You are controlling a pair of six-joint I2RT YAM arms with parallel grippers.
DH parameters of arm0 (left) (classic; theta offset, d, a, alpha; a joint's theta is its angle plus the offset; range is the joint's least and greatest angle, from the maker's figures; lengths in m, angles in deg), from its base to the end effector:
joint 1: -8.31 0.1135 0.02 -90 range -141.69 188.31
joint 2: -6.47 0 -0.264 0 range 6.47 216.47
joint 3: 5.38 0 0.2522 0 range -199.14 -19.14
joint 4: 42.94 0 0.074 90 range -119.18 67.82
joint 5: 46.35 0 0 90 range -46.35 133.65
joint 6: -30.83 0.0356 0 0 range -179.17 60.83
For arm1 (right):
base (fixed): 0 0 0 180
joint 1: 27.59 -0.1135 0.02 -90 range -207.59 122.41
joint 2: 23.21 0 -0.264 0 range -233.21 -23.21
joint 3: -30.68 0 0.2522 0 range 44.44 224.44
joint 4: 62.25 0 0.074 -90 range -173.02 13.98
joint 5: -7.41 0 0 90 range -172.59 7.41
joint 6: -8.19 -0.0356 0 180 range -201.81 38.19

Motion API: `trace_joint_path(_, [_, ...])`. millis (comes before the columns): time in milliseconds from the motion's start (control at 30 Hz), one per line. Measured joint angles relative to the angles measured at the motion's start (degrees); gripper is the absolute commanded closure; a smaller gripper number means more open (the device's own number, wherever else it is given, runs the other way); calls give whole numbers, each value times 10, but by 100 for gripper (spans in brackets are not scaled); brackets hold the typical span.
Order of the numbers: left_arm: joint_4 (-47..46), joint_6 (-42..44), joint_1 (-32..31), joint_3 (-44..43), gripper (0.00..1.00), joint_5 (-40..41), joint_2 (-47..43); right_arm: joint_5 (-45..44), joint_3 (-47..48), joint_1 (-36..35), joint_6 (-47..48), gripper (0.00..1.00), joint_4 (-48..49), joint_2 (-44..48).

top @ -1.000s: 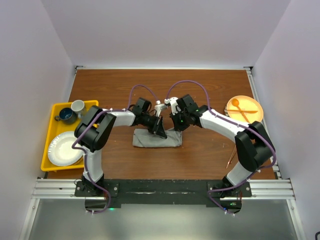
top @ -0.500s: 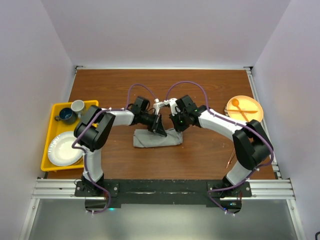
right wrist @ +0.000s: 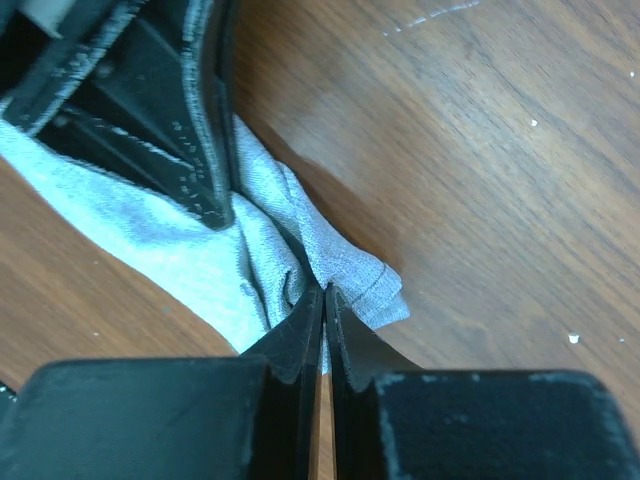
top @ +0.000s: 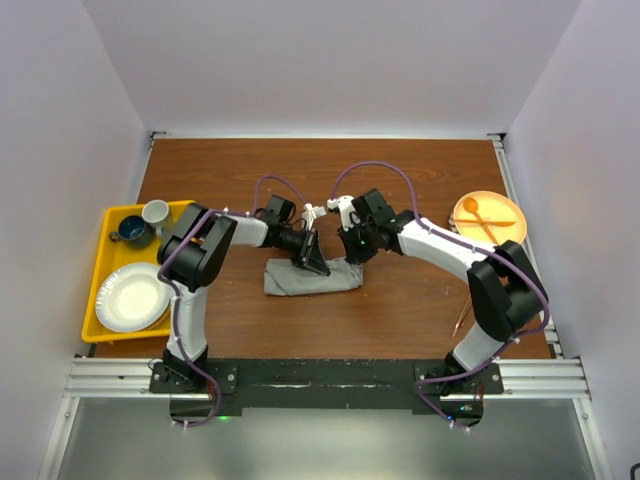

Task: Fold the napkin into a case and place the utensils inside
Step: Pick up the top corner of the smaller rectangle folded napkin.

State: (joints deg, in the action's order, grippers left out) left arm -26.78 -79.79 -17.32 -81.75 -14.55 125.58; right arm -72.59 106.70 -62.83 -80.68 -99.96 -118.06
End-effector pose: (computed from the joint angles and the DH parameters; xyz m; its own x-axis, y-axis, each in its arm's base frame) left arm 0.3309 -0.1923 0.0936 -0.9422 0.2462 -0.2272 0.3119 0.3974 -0.8630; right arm 0.2751 0.2019 0.2042 -0.6685 -0.4961 -0.5541 -0.6597 0.7395 0.1340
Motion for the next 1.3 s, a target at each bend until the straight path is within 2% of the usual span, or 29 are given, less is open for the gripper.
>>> trace_joint_path(133, [11,1,0,-6,100,0,3,8,4,0,-2,82,-1,2])
trace_joint_path(200, [16,1,0,-9,100,0,4,12,10,0,-3,70,-3,2])
trace_joint_path(300, [19,1,1,-9,100,0,5,17,20,0,-5,60,-9,2])
trace_joint_path(333, [19,1,1,-9,100,0,5,17,23,0,-6,53,-10,2])
trace_joint_path(533, [19,1,1,-10,100,-2,7,36,37,0,-6,43,-20,5])
trace_joint_path(700, [25,1,1,-14,100,-2,9,51,41,0,0,44,-20,5])
trace_joint_path(967, [25,1,1,-14,100,-3,9,12,43,-4,15,46,-21,-13])
trace_joint_path(1100, [27,2,1,-16,100,-3,9,-13,39,-16,23,54,-17,-34])
trace_joint_path(1133, [27,2,1,-16,100,-3,9,-20,35,-21,24,62,-17,-35])
trace_joint_path(1233, [27,2,1,-16,100,-3,10,-49,25,-32,28,72,-11,-35])
trace_joint_path(1300, [26,2,1,-16,100,-3,10,-76,19,-38,29,75,-4,-35])
